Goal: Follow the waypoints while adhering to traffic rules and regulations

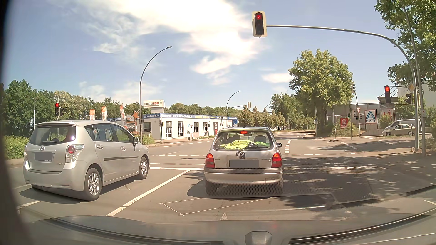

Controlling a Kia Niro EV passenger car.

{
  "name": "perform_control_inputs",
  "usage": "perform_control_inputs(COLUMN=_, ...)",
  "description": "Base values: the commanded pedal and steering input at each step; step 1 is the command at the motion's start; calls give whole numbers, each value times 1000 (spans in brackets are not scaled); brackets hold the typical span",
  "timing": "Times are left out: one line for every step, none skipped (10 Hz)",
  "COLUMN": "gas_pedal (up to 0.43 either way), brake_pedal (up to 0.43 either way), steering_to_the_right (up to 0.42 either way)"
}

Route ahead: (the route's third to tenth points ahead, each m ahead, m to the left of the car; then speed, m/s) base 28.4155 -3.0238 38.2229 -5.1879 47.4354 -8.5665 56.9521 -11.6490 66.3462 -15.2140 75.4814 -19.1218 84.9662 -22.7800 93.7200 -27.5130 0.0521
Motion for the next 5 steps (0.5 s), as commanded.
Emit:
perform_control_inputs(gas_pedal=0, brake_pedal=189, steering_to_the_right=28)
perform_control_inputs(gas_pedal=0, brake_pedal=189, steering_to_the_right=28)
perform_control_inputs(gas_pedal=0, brake_pedal=189, steering_to_the_right=28)
perform_control_inputs(gas_pedal=0, brake_pedal=189, steering_to_the_right=29)
perform_control_inputs(gas_pedal=0, brake_pedal=189, steering_to_the_right=28)
